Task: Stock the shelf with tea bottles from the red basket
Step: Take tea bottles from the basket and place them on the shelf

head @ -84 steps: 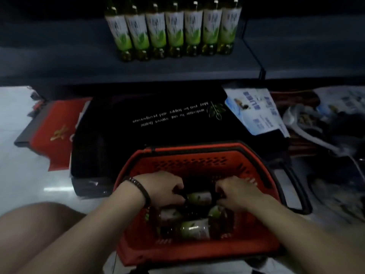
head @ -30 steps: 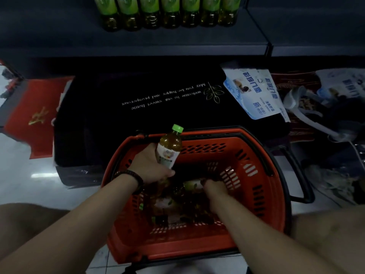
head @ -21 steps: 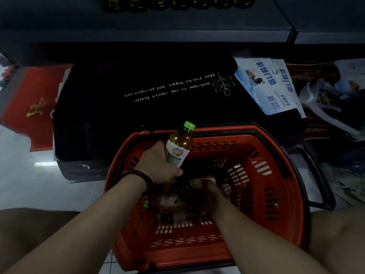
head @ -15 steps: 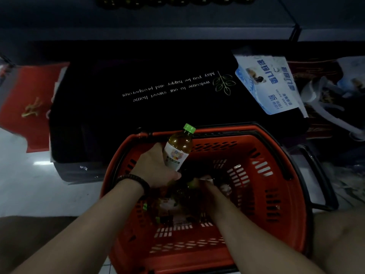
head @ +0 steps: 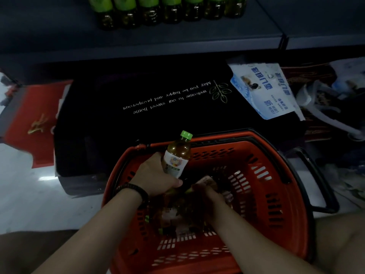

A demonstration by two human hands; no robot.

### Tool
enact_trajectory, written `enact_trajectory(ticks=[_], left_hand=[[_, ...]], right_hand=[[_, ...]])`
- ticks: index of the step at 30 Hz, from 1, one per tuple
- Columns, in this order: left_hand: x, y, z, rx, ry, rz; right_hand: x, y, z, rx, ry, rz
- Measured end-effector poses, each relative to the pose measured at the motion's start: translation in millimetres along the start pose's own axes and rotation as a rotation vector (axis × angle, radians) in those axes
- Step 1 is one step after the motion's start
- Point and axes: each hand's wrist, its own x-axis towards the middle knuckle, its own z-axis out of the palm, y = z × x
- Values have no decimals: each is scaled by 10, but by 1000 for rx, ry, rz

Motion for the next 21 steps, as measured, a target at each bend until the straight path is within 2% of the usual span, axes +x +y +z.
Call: enact_trajectory(ticks=[4, 8, 11, 17, 21], left_hand=[[-104, 119, -92, -71, 8, 1], [-241, 329, -228, -223, 12, 43], [-360, 519, -346, -398, 13, 103], [-606, 1041, -609, -592, -13, 296], [-625, 1234, -590, -785, 30, 327]], right_hand=[[-432, -139, -34, -139, 17, -169], [-940, -405, -54, -79, -166, -249], [-1366, -760, -70, -128, -251, -410], [-2046, -1642, -57, -284, -449, -685], [-2069, -1803, -90, -319, -473, -773]])
